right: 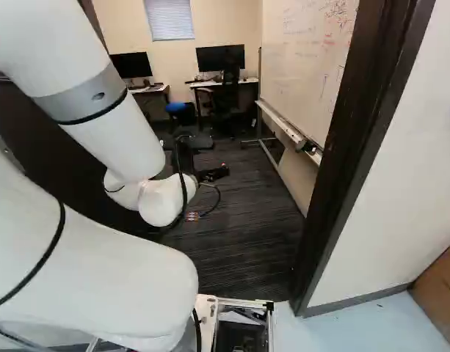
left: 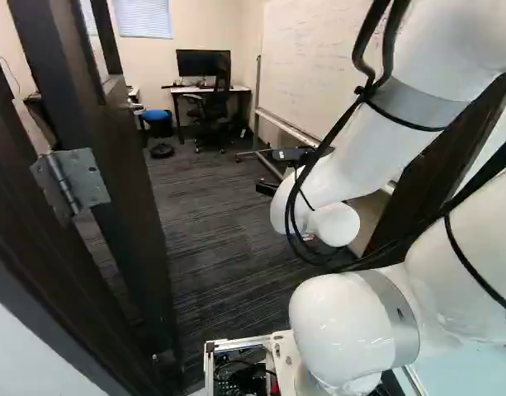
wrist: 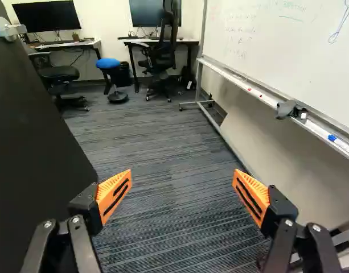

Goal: Open the door and move inside

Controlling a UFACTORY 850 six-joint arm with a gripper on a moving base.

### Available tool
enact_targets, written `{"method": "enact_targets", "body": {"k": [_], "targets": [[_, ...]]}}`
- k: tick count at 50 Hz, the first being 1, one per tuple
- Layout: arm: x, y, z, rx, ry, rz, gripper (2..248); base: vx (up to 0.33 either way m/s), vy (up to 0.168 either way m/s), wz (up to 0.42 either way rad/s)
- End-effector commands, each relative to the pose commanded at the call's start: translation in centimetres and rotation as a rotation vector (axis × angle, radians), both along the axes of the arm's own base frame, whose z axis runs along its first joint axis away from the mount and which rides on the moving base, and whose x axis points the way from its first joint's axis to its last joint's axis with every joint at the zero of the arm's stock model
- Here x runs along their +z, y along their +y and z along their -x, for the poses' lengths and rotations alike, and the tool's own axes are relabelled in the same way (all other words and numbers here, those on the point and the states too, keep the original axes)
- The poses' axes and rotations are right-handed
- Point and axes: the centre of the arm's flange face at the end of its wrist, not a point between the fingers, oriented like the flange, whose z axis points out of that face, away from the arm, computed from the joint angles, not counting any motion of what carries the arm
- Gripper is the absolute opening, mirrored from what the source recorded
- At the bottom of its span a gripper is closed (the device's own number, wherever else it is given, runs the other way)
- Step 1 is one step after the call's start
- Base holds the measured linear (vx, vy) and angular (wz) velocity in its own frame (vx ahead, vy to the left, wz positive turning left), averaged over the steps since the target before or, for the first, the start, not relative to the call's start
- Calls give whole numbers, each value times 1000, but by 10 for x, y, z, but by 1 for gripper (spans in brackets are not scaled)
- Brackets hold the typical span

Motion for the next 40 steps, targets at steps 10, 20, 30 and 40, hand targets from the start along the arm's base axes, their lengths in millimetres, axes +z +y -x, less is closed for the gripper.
{"method": "enact_targets", "body": {"k": [10,20,30,40], "targets": [[0,0,0,0,0,0,247,147,-22,79],[0,0,0,0,0,0,247,147,24,124],[0,0,0,0,0,0,247,156,28,134],[0,0,0,0,0,0,247,163,32,142]]}}
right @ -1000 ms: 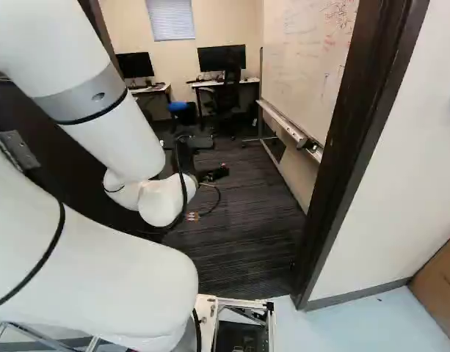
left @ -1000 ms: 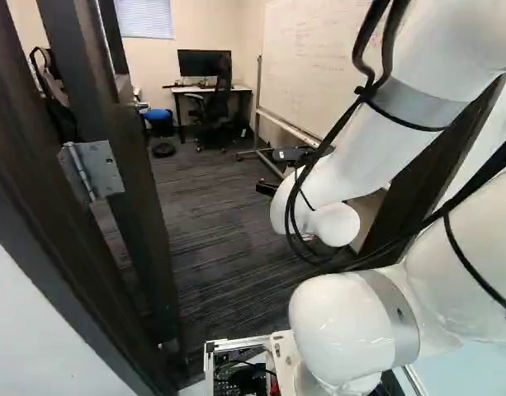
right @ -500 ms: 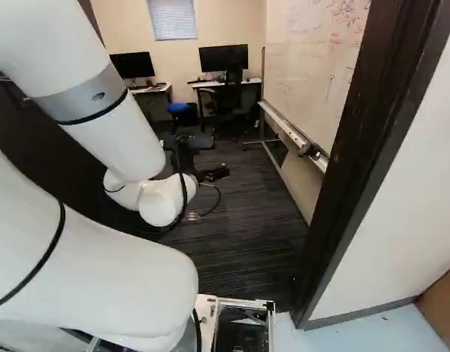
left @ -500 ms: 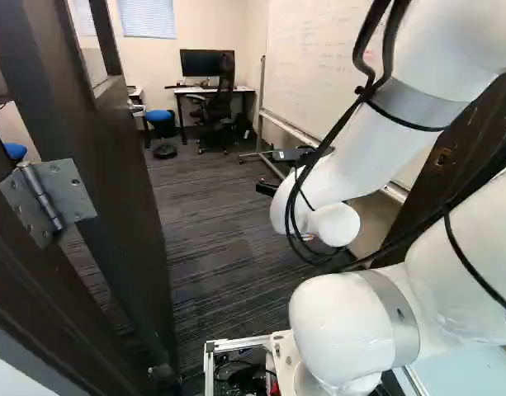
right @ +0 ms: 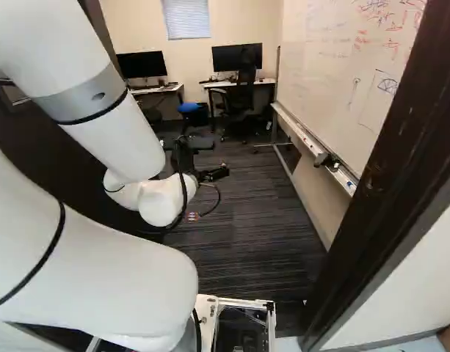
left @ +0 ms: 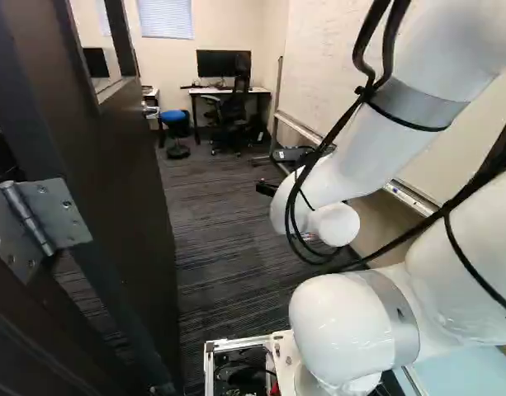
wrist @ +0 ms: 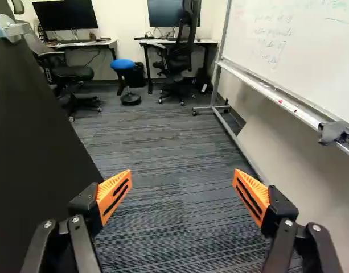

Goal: Open the door and move inside

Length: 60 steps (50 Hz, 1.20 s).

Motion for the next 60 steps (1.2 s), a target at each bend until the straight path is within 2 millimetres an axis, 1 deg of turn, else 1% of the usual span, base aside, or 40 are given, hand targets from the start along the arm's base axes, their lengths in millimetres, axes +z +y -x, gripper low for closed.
{"method": "enact_targets", "body": {"k": [46,60], "targets": [[0,0,0,0,0,0,247,145,27,128],[0,0,0,0,0,0,247,174,7,16]]}}
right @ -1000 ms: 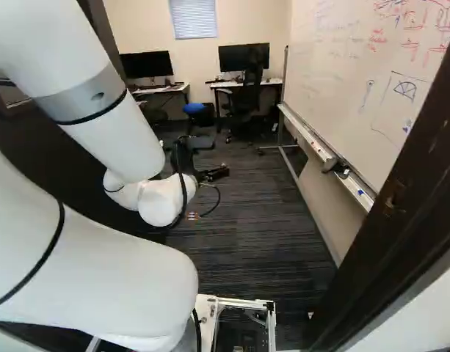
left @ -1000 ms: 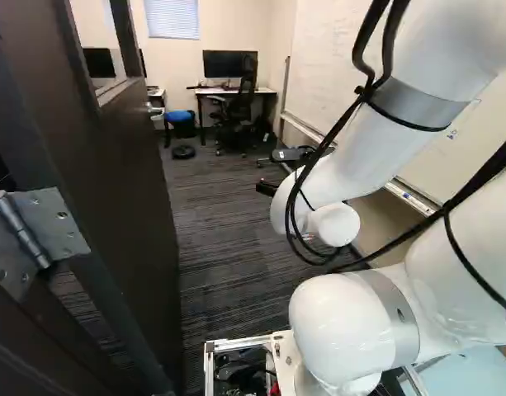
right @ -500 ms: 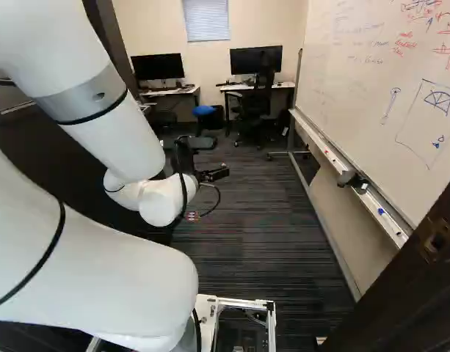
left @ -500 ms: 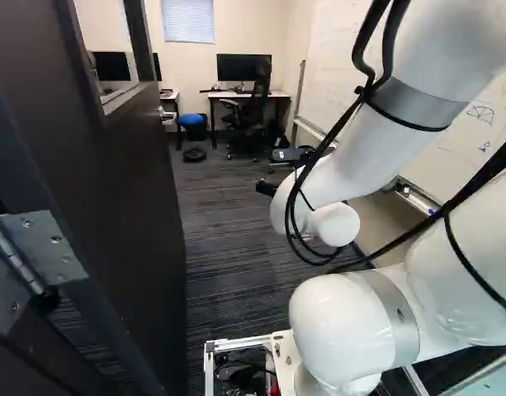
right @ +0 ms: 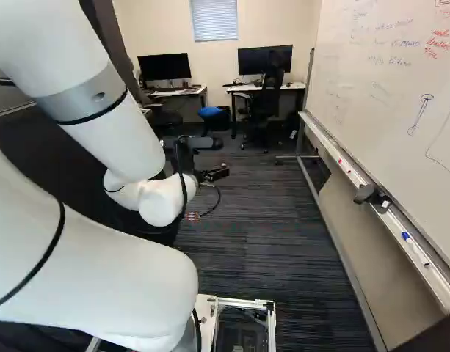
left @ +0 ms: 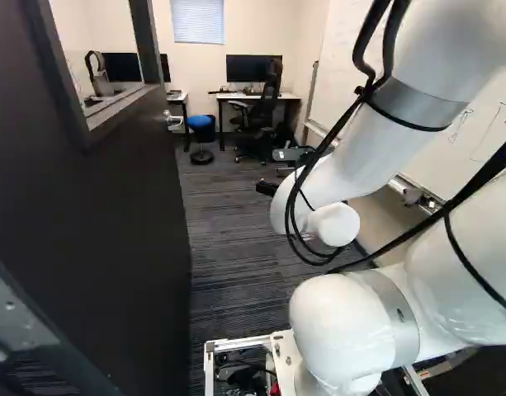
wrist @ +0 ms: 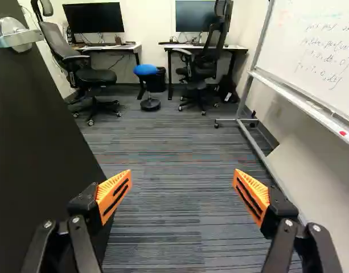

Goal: Open the door and move inside

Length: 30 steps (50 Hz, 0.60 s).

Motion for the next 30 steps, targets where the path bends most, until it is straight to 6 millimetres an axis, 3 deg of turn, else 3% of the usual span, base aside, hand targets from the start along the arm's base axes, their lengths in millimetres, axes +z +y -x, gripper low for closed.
{"method": "enact_targets", "body": {"k": [30], "targets": [[0,0,0,0,0,0,247,205,-15,4]]}}
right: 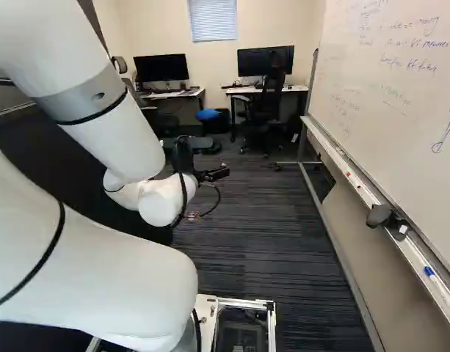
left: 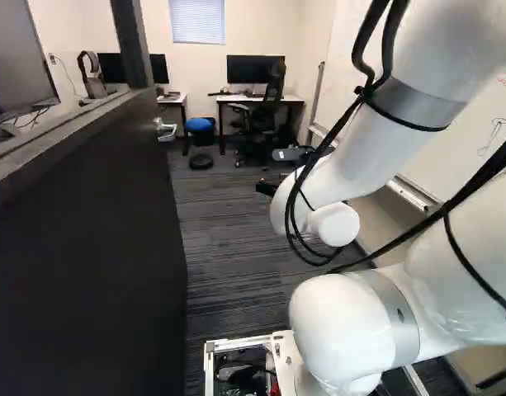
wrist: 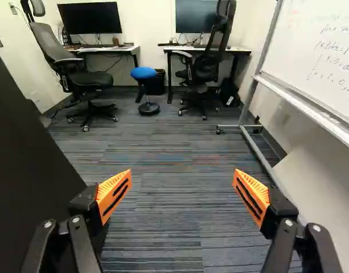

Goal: Open the door and move inside

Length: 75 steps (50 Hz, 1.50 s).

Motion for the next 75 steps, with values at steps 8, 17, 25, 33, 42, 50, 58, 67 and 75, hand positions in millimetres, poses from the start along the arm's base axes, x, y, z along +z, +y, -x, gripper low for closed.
{"method": "enact_targets", "body": {"k": [8,17,25,33,42,50,58,67,75], "targets": [[0,0,0,0,0,0,247,220,-34,-1],[0,0,0,0,0,0,247,220,-32,-5],[0,0,0,0,0,0,247,213,-36,-1],[0,0,0,0,0,0,247,213,-23,-8],[0,0,0,0,0,0,247,226,-40,-19],[0,0,0,0,0,0,247,231,-37,-22],[0,0,0,0,0,0,247,233,-32,-20],[0,0,0,0,0,0,247,247,-38,-21],[0,0,0,0,0,0,247,229,-32,-15]]}}
